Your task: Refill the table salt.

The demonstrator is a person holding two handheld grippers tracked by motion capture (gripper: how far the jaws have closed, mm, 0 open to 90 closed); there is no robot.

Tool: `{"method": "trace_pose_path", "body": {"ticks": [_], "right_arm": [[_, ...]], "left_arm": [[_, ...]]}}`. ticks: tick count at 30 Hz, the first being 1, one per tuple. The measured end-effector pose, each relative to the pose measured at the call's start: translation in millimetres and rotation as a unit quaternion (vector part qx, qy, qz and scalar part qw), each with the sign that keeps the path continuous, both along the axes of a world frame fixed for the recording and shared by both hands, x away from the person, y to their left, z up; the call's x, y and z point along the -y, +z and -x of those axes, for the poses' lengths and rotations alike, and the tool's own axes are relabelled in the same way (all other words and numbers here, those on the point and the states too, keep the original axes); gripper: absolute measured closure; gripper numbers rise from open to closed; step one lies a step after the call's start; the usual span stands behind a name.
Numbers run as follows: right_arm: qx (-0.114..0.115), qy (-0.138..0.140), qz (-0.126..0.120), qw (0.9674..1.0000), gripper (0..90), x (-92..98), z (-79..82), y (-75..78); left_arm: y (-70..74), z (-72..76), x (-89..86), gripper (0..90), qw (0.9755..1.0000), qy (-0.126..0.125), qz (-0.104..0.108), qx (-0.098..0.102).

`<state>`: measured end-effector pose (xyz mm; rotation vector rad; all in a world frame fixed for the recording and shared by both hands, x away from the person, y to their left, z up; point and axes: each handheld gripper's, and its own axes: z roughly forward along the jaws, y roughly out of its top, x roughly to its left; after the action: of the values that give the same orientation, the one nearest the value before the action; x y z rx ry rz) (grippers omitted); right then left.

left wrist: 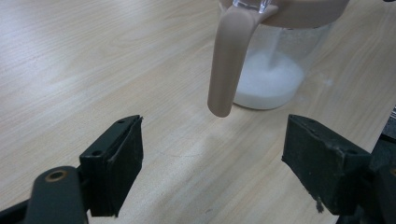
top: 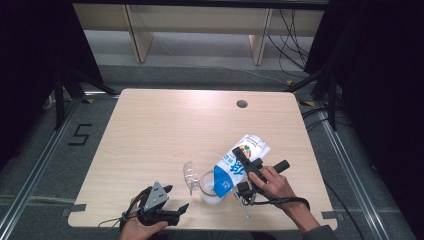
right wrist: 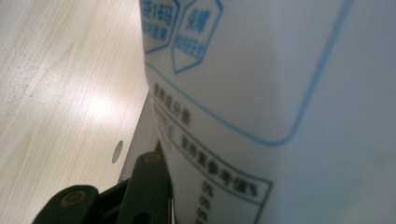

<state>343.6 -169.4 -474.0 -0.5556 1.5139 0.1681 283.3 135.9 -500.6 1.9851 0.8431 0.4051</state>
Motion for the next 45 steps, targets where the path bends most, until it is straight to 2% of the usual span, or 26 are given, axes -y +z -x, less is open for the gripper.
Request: {"method": "trace_pose_path", "body": {"ticks": [4, 5, 6, 18, 19, 20, 25, 28, 29, 33, 35, 38, 41, 45], "right_arm": [[0.0, 0.0, -0.001, 1.0, 65.9, 0.0, 0.0, -0.9], [-0.005, -0.003, -0.006, 1.0, 65.9, 0.6, -0.4, -2.5], [0.0, 0.0, -0.001, 1.0, 66.0, 0.2, -0.3, -1.4], [-0.002, 0.0, -0.002, 1.0, 66.6, 0.4, -0.6, -1.1], [0.003, 0.004, 0.004, 1.0, 66.7, -0.3, -0.6, 0.6], [-0.003, 0.0, -0.002, 1.0, 66.7, 0.4, -0.7, -0.5], [-0.003, -0.001, -0.003, 1.0, 66.8, 0.6, -0.6, -0.2], [0.003, 0.002, 0.004, 1.0, 66.9, 0.1, -0.4, 1.2], [-0.004, -0.006, -0.003, 1.0, 67.0, 1.1, 0.1, -0.4], [-0.003, -0.002, -0.003, 1.0, 67.0, 1.1, -0.7, -0.1], [0.003, -0.003, 0.007, 1.0, 67.0, 0.3, 0.0, 1.6], [-0.002, -0.002, -0.001, 1.0, 67.1, 0.5, -0.5, 0.2], [0.003, 0.0, 0.003, 1.0, 67.2, 0.1, -0.4, 1.4], [-0.002, -0.002, -0.002, 1.0, 67.2, 0.9, -0.5, 0.2]], "left_arm": [[-0.1, 0.0, 0.2, 19.8, 1.0, 0.0, 0.001, 0.001], [0.0, 0.1, 0.2, 19.8, 1.0, 0.0, 0.0, 0.001], [0.0, 0.2, 0.2, 19.8, 1.0, 0.0, 0.0, 0.001], [0.0, 0.2, 0.4, 19.8, 1.0, 0.001, 0.0, 0.001], [0.0, 0.2, 0.3, 19.8, 1.0, 0.001, 0.0, 0.001], [0.0, 0.2, 0.1, 19.8, 1.0, 0.001, 0.0, 0.0], [0.1, 0.1, -0.1, 19.8, 1.0, 0.001, 0.0, 0.0], [0.3, 0.1, -0.2, 19.8, 1.0, 0.0, -0.001, 0.001], [0.3, 0.0, -0.1, 19.8, 1.0, 0.001, -0.001, 0.001], [0.3, 0.1, -0.1, 19.8, 1.0, 0.001, -0.001, 0.001], [0.4, 0.0, -0.2, 19.8, 1.0, 0.0, -0.001, 0.001], [0.4, -0.1, -0.5, 19.8, 1.0, 0.001, -0.003, 0.001], [0.4, 0.1, -0.1, 19.8, 1.0, 0.001, -0.001, 0.001], [0.5, -0.1, -0.6, 19.8, 1.0, 0.001, -0.004, 0.001]]}}
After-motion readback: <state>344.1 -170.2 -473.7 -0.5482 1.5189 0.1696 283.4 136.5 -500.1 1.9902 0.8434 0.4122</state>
